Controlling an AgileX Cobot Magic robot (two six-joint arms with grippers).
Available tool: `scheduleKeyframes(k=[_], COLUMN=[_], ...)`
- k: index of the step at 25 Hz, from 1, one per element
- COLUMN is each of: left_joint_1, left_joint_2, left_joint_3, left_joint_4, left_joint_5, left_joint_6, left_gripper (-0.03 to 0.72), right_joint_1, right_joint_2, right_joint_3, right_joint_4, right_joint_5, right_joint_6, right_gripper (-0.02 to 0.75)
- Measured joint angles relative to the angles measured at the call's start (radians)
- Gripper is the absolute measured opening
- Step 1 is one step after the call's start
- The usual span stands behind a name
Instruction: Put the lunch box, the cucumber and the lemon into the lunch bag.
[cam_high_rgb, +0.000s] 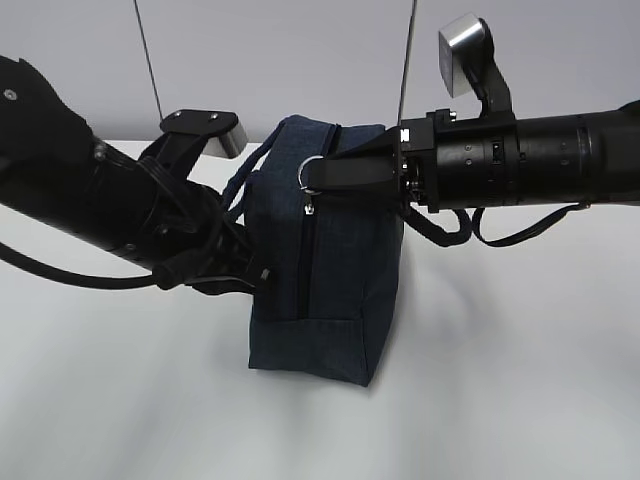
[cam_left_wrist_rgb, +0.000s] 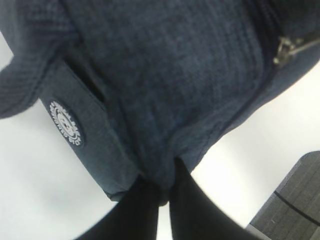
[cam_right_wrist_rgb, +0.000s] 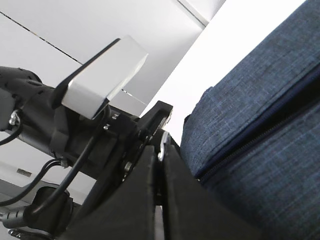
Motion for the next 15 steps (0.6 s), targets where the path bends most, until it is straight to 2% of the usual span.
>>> scheduleKeyframes(k=[15], left_joint_1=[-0.03], left_joint_2=[0.0], left_joint_3=[0.0], left_joint_4=[0.006], left_joint_5=[0.004], left_joint_6=[0.0], left_gripper=[-0.004], right_joint_1=[0.0], right_joint_2=[0.0], right_joint_3=[-0.021], right_joint_4=[-0.002], right_joint_5=[0.0], right_joint_6=[0.0], right_gripper=[0.0])
